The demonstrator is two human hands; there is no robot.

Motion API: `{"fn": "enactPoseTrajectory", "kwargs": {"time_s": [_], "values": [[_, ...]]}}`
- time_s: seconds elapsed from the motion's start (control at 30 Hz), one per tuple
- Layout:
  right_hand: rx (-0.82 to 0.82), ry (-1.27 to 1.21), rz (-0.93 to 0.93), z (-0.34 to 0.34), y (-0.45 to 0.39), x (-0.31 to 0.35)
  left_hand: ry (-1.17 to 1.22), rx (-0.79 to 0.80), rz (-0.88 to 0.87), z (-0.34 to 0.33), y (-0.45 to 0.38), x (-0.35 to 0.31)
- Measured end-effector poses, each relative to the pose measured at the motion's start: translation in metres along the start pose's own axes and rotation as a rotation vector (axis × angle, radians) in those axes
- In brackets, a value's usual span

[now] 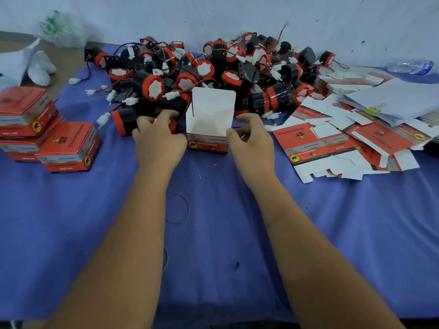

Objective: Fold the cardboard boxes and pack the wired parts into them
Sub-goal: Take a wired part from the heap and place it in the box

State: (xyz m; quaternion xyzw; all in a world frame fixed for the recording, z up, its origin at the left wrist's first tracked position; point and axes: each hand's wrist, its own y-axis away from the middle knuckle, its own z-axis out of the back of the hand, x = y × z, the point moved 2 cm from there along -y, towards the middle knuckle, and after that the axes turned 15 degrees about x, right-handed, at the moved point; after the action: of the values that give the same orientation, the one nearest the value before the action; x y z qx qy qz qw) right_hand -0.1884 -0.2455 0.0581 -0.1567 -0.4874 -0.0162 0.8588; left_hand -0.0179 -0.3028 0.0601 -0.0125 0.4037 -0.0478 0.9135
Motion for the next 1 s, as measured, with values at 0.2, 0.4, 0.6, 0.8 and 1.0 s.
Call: {"fn": "enactPoseTrajectory", "kwargs": {"time_s": [0.2,0.4,0.6,0.8,1.0], "values": [[-0.139,-0.048,0.062,0.004,0.003,0.008,0.550,-0.246,-0.081,0.010,-0.001,-0.002],[-0.153,-0.001,0.258,0.000,0.011,0.021,1.108,-0.155,-0.280,0.011,0.005,-0.018],[-0.017,-0.014,0.388,-0.010,0.015,0.034,1.000,0.075,-0.529,0.010,0.009,-0.031],[-0.013,-0.224,0.310,-0.004,0.012,0.036,0.696,0.218,-0.651,0.005,0.023,-0.042],[-0.089,-0.273,0.264,0.006,0.011,0.037,0.566,0.233,-0.707,0.000,0.027,-0.047]]}}
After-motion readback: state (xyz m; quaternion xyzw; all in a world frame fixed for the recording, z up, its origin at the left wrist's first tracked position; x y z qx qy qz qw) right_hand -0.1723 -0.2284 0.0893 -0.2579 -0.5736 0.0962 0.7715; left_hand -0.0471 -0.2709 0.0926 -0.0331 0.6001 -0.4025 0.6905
